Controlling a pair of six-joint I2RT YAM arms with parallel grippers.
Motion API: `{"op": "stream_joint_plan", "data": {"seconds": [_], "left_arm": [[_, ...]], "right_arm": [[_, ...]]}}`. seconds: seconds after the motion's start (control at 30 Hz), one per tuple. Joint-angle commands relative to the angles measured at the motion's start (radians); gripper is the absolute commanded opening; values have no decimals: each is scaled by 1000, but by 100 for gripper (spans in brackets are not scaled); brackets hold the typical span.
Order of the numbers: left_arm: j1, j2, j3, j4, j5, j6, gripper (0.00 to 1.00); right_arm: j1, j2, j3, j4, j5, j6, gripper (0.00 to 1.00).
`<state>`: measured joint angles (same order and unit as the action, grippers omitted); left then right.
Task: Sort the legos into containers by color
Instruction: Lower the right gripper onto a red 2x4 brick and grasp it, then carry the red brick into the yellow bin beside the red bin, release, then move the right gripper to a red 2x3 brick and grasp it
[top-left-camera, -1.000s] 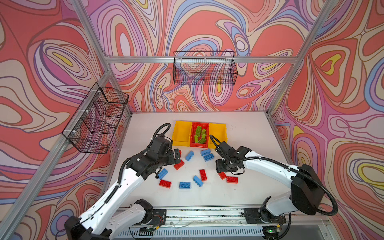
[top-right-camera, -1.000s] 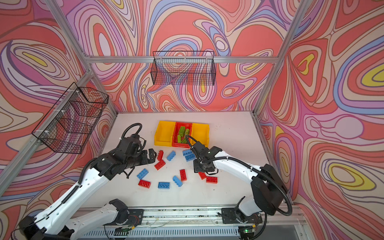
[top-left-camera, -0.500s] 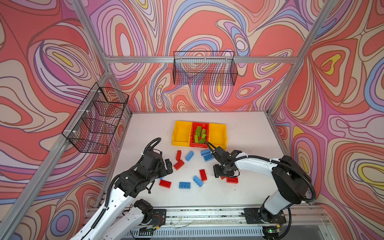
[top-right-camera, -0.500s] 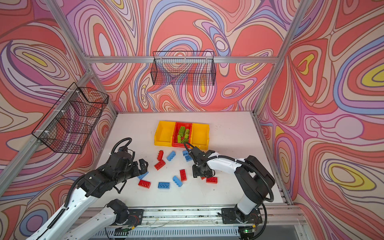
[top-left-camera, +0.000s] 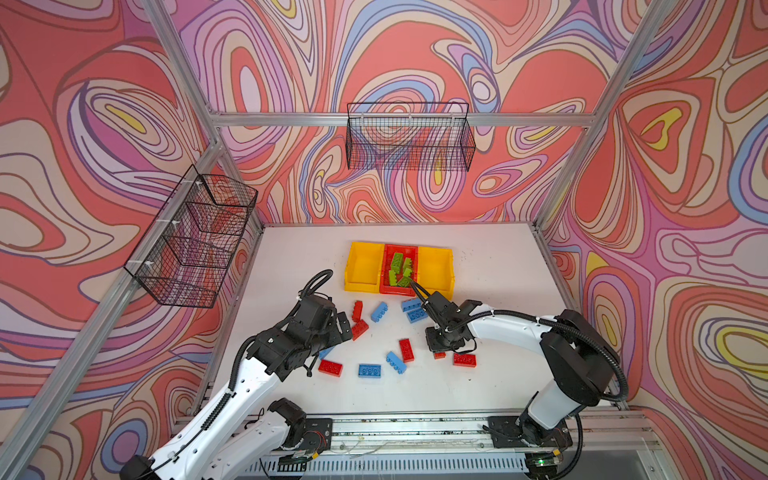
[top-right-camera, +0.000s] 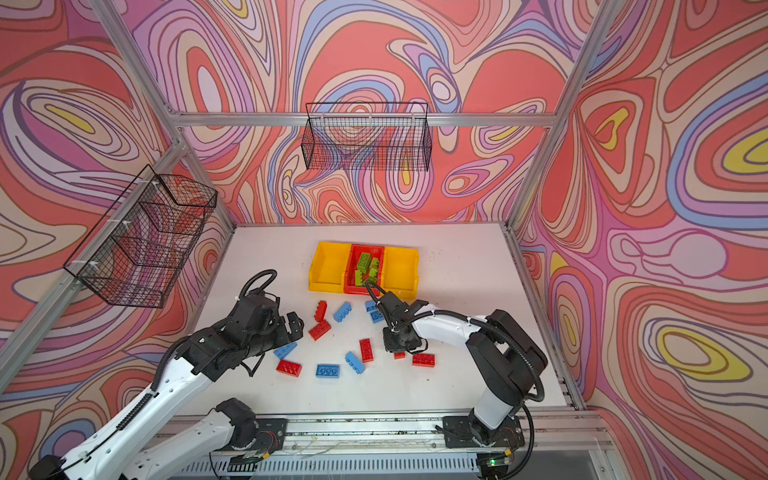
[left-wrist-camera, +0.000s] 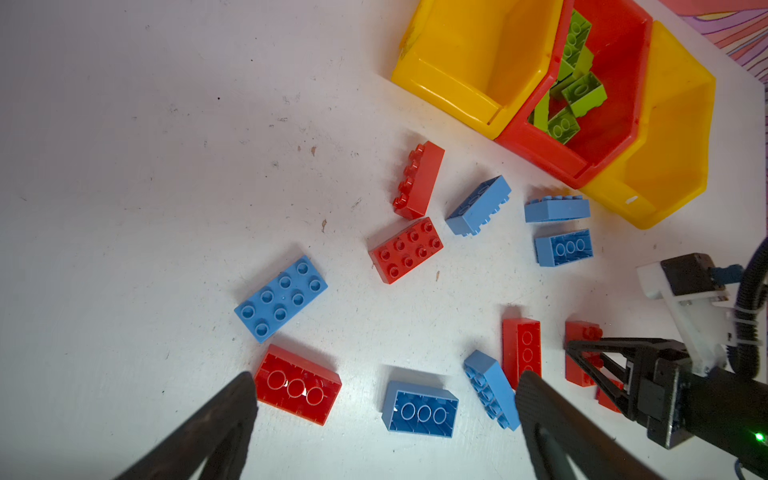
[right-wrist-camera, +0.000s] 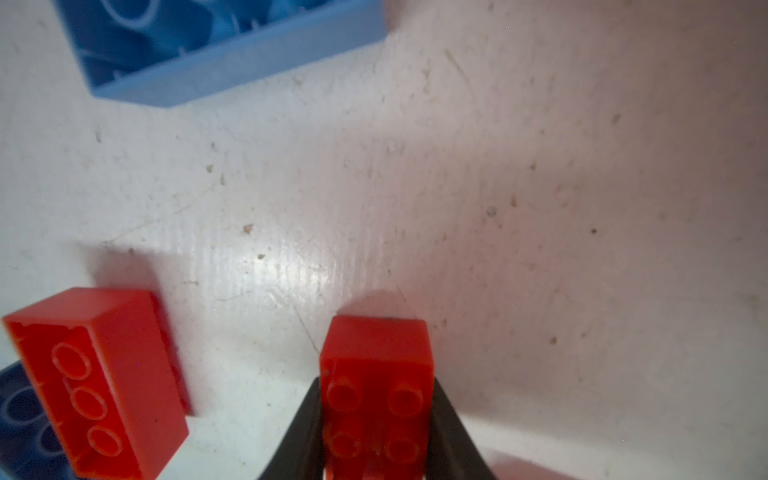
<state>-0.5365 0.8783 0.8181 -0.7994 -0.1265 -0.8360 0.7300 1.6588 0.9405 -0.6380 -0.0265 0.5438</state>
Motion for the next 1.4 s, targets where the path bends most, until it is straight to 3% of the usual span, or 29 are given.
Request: {"op": "stream_joint_plan", "data": {"seconds": [0.0,0.2,0.37,0.6,0.87,0.97,1.1,1.23,1.37], "left_arm": [[1,47,34,61,5,-16,100],[1,165,95,111,12,-7,100],[1,268,153,162,2,75,100],[21,531,430,115,29,273,100],[76,596,437,238,132,317,100],[90,599,432,253,159,346,100],[101,587,421,257,175,374,100],[101,568,403,283,217,385,100],[101,550,359,337,265,378,100]], "right_arm": [[4,6,33,-48,-3,-20,29],[-9,-46,199,-145,42,-67,28],[-109,8,394,-194,68,-117,29],[-229,289,764,-254,103,-182,29],[-282,543,1044,-310,154,-169,30],[-296,607,1112,-335,151,-162,42],[-300,615,1179,-384,156,-160,80],[-298,508,1084,-389,171,-130,86],[-292,321,824,-361,169,-62,87]]}}
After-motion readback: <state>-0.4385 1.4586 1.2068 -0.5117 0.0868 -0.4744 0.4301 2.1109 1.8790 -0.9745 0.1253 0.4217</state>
